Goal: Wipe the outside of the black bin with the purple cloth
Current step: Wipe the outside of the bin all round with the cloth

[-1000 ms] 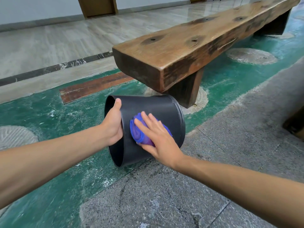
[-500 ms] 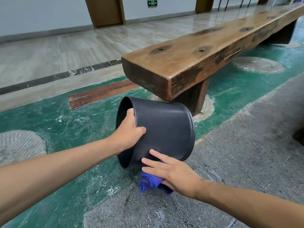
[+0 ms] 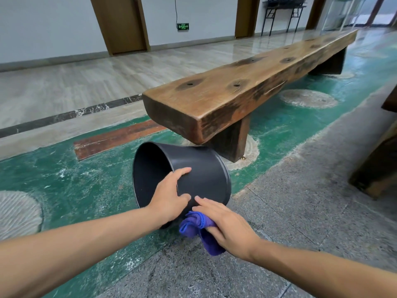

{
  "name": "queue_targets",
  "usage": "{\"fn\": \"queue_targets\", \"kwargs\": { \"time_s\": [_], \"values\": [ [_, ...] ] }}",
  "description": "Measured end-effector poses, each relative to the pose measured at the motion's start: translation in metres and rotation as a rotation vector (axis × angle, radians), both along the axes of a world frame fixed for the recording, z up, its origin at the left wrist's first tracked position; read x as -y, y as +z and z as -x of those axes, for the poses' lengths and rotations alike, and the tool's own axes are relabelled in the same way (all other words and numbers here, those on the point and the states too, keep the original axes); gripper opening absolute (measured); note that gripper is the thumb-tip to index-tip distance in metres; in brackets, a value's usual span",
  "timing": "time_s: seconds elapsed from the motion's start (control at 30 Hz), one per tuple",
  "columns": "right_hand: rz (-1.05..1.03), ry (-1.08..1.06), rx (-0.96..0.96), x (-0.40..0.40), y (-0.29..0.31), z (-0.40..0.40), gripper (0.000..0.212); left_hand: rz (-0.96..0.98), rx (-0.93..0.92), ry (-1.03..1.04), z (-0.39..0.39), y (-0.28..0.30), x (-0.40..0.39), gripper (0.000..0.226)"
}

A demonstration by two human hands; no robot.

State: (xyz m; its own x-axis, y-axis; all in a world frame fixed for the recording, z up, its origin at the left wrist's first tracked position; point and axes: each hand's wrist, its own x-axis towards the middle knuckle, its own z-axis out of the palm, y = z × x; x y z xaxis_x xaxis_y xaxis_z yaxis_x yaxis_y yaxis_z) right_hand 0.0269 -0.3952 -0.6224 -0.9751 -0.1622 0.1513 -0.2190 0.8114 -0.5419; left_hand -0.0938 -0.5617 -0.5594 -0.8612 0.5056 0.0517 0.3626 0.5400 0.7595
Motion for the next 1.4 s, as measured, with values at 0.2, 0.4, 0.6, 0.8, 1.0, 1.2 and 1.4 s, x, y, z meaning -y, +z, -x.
{"fn": "queue_targets", "kwargs": {
  "time_s": [0.2, 0.4, 0.6, 0.8, 1.0, 1.2, 1.4],
  "values": [
    [0.285, -0.400, -0.205, -0.032, 0.014, 0.007, 0.044, -0.234, 0.213, 0.284, 0.033, 0.045, 0.000, 0.061],
    [0.436, -0.755, -0.185, -0.088, 0.039, 0.020, 0.012, -0.187, 0.346, 0.256, 0.039, 0.085, 0.030, 0.046],
    [0.361, -0.651, 0.098, -0.087, 0.031, 0.021, 0.014, -0.134, 0.357, 0.229, 0.034, 0.089, 0.034, 0.038],
    [0.265, -0.531, 0.208, -0.058, 0.027, 0.016, 0.006, -0.241, 0.418, 0.315, 0.037, 0.089, 0.028, 0.034],
    [0.173, -0.482, 0.031, -0.030, 0.031, -0.005, 0.036, -0.317, 0.434, 0.471, 0.042, 0.084, 0.021, 0.033],
    [-0.050, -0.437, -0.039, -0.011, 0.019, -0.045, 0.060, -0.355, 0.451, 0.543, 0.044, 0.082, 0.026, 0.030],
    [-0.050, -0.216, -0.172, 0.007, 0.006, -0.071, 0.063, -0.341, 0.443, 0.558, 0.043, 0.082, 0.029, 0.030]
  ]
}}
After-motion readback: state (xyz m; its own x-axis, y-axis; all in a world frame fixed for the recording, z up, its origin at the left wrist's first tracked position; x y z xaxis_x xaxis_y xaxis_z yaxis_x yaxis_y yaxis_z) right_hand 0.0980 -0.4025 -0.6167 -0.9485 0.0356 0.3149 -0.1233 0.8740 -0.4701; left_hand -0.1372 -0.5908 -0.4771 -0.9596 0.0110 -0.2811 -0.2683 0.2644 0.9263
